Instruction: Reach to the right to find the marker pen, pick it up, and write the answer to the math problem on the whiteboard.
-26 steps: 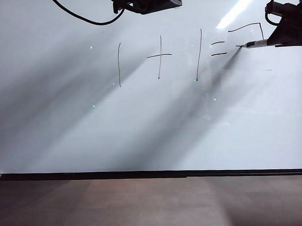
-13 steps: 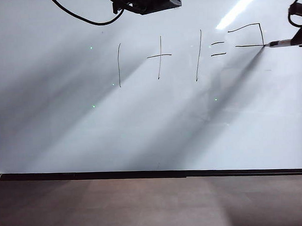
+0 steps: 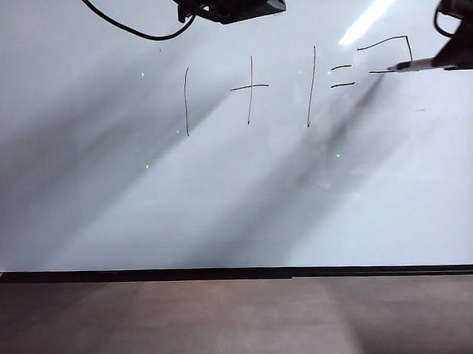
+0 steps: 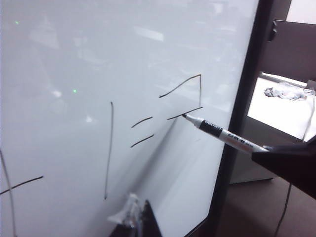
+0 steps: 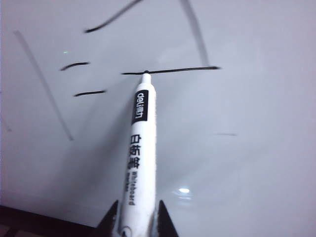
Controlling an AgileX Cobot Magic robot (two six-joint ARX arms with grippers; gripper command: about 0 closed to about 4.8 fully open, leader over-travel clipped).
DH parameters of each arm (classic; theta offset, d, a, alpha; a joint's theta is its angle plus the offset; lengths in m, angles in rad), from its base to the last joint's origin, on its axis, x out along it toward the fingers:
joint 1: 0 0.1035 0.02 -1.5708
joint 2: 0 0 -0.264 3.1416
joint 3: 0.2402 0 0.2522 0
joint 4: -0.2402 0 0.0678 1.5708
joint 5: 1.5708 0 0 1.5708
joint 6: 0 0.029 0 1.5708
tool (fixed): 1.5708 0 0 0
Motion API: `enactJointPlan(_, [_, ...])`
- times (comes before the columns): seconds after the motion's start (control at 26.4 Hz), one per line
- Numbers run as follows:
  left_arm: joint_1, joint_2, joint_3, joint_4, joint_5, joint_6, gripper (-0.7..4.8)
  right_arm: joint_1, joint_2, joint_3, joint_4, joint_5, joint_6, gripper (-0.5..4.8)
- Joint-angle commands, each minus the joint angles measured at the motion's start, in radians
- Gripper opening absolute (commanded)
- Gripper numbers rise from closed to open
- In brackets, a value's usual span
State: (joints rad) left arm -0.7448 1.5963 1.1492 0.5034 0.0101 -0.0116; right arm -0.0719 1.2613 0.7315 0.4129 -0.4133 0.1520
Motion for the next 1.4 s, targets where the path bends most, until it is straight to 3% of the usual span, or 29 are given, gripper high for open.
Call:
enactJointPlan(0.04, [-0.001, -0.004, 0.003, 0.006, 0.002, 0.008, -0.04, 0.039, -0.008, 0.007, 0.018, 0.023, 0.005, -0.03])
enactJointPlan(0.38, [-0.001, -0.004, 0.003, 0.006, 0.002, 0.008, -0.05, 0.119, 0.005, 0.008, 0.042, 0.076, 0.005, -0.03])
enactJointPlan(1.4, [-0.001, -0.004, 0.003, -0.001, 0.002, 0.008, -0.04, 0.116, 0.061, 0.008, 0.081, 0.123, 0.005, -0.03])
